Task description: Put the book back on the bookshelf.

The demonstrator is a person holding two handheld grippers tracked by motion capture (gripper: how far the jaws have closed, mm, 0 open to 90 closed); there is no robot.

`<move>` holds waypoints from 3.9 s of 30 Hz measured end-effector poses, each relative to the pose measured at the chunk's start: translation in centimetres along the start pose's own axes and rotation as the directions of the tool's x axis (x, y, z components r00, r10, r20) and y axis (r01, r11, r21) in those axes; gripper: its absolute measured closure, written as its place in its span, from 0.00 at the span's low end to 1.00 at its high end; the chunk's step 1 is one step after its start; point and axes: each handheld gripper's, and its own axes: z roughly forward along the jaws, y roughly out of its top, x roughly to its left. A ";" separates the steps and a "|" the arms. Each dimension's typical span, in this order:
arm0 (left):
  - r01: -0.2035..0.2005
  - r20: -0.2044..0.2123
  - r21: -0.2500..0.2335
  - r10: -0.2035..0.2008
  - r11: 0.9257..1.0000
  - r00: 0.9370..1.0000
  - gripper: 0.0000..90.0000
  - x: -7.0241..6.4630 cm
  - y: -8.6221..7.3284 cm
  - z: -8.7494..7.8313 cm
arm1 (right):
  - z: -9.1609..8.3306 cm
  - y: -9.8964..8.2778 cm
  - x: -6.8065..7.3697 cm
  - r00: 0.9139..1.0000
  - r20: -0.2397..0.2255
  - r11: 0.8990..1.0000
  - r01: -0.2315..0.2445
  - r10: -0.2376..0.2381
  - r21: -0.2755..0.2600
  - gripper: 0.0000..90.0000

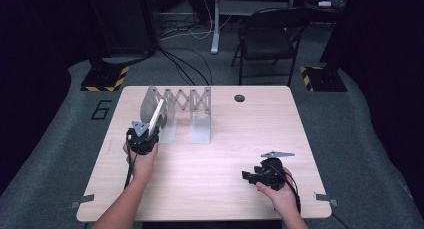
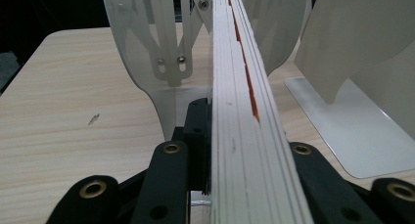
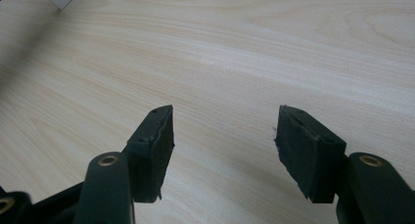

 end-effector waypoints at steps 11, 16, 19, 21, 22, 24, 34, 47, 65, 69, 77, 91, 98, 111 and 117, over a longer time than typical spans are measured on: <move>0.004 0.002 0.010 -0.004 1.000 1.000 0.75 0.1 0.0 -0.1 | 0.1 0.0 0.0 1.000 0.003 1.000 -0.009 0.009 0.010 0.43; 0.003 0.005 0.024 -0.003 1.000 1.000 0.70 0.1 -0.1 -0.2 | 0.3 0.0 0.1 1.000 0.002 1.000 0.003 -0.003 0.008 0.43; 0.008 0.008 0.016 -0.008 1.000 1.000 0.64 0.0 -0.1 -0.4 | 0.2 0.0 0.1 1.000 0.002 1.000 -0.006 0.006 0.014 0.43; 0.009 0.011 0.020 -0.010 1.000 1.000 0.62 0.0 -0.1 -0.6 | 0.2 0.0 0.0 1.000 0.002 1.000 -0.003 0.003 0.011 0.43; 0.013 0.012 0.022 -0.014 1.000 1.000 0.62 0.1 -0.1 -0.7 | 0.2 0.0 0.0 1.000 0.002 1.000 -0.004 0.004 0.011 0.43; 0.021 0.013 0.022 -0.021 1.000 1.000 0.60 0.1 -0.3 -0.8 | 0.2 0.1 0.0 1.000 0.001 1.000 0.001 -0.001 0.008 0.43; 0.005 0.016 0.035 -0.005 0.999 1.000 0.51 0.0 -0.6 -1.5 | 0.6 0.3 0.1 1.000 -0.007 1.000 0.013 -0.013 0.010 0.43; -0.001 0.014 0.048 0.000 0.999 1.000 0.48 0.0 -0.8 -2.1 | 0.9 0.6 0.3 1.000 -0.015 1.000 0.019 -0.019 0.017 0.43; -0.017 0.043 0.043 0.015 0.999 0.999 0.45 0.1 -0.5 -4.2 | 2.2 1.5 0.4 0.998 -0.034 0.998 0.047 -0.045 0.033 0.43; -0.011 0.052 0.030 0.010 0.999 0.999 0.45 0.2 -0.5 -4.9 | 2.5 1.8 0.5 0.998 -0.044 0.998 0.050 -0.048 0.036 0.43; -0.011 0.072 0.038 0.008 0.999 0.997 0.43 0.8 -0.5 -6.3 | 3.3 2.4 0.8 0.996 -0.062 0.996 0.067 -0.064 0.054 0.43; -0.005 0.117 0.044 0.000 0.999 0.993 0.43 0.2 0.7 -7.9 | 3.5 2.8 0.7 0.995 -0.068 0.996 0.070 -0.067 0.052 0.43; -0.051 0.158 0.087 0.037 0.995 0.987 0.43 -0.7 1.2 -9.1 | 3.3 2.8 0.4 0.995 -0.073 0.997 0.063 -0.060 0.034 0.43; -0.110 0.308 0.136 0.064 0.985 0.949 0.43 -2.1 -0.9 -11.1 | 3.3 2.8 0.3 0.996 -0.069 0.998 0.055 -0.052 0.039 0.43; -0.132 0.356 0.121 0.082 0.984 0.931 0.43 -2.8 -2.2 -11.1 | 3.2 2.8 0.4 0.997 -0.066 0.997 0.051 -0.048 0.050 0.43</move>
